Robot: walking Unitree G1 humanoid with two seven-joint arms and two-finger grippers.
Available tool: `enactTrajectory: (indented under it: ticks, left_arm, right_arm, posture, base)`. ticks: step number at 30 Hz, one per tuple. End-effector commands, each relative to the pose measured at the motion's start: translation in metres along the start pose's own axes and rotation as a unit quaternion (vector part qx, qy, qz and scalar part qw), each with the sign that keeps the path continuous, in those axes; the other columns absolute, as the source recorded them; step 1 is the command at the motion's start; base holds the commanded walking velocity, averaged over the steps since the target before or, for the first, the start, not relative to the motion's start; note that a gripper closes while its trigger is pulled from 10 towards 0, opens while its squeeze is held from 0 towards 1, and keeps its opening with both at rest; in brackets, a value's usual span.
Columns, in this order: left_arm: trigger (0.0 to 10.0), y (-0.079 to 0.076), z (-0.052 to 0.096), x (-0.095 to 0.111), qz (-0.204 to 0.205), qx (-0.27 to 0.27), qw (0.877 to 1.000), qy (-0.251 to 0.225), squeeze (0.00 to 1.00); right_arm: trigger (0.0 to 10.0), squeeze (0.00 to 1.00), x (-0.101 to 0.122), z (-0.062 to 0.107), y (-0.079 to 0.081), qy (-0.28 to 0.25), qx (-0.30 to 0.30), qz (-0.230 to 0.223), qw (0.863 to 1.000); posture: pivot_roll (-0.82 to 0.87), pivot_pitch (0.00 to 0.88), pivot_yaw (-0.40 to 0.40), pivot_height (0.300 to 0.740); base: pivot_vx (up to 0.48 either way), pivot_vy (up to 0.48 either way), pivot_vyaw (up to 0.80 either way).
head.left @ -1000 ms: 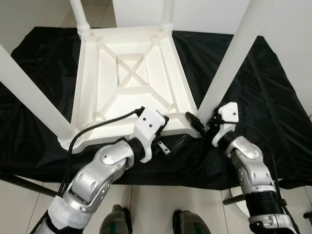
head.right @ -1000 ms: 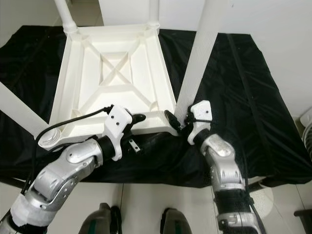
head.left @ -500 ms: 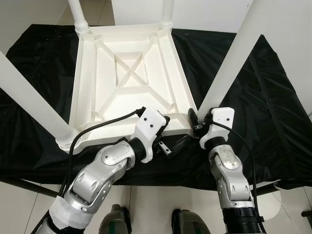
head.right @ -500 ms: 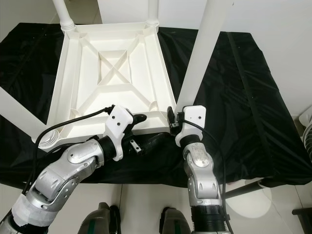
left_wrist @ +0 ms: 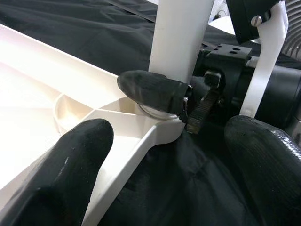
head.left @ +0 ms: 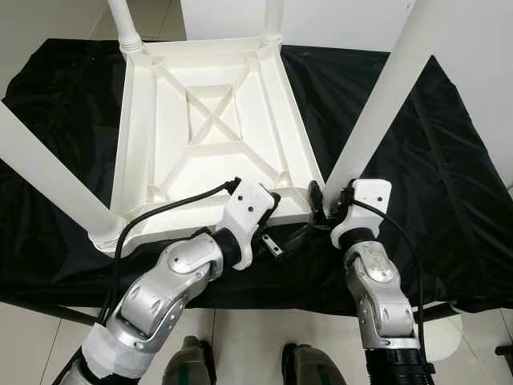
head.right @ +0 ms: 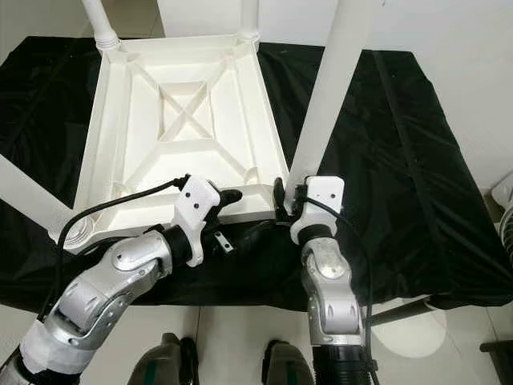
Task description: Building children table
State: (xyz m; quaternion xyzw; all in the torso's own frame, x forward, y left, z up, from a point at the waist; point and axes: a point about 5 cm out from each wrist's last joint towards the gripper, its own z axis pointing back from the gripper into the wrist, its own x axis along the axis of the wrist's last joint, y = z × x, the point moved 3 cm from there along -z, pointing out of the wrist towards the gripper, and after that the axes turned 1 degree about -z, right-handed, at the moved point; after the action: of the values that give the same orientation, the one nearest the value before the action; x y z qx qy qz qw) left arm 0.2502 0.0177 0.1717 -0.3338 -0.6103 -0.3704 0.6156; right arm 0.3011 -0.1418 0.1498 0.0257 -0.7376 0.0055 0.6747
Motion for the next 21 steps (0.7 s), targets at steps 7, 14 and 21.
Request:
enactTrajectory:
  ticks: [7, 14, 21]
  left_arm:
    - [10.0, -0.0074, -0.0017, 0.0017, 0.006, -0.026, 1.000, -0.013, 0.00]
    - [10.0, -0.0046, -0.0028, 0.0045, 0.006, -0.018, 1.000, -0.021, 0.00]
    - [10.0, -0.0038, -0.0047, 0.0048, 0.005, -0.014, 1.000, -0.024, 0.00]
  right_arm:
    - [10.0, 0.00, -0.0007, 0.0023, 0.0024, 0.012, 0.010, 0.032, 0.999]
    - [10.0, 0.00, 0.0010, 0.0001, -0.0004, 0.008, 0.002, 0.038, 0.999]
    - [10.0, 0.00, 0.0010, 0.0001, -0.0015, 0.013, -0.001, 0.045, 0.999]
  posture:
    - [-0.10, 0.113, 0.012, 0.740]
    - [-0.11, 0.103, 0.017, 0.740]
    - [-0.11, 0.106, 0.021, 0.740]
  base:
    - [0.000, 0.000, 0.00]
    - [0.000, 0.000, 0.00]
    - [0.000, 0.000, 0.00]
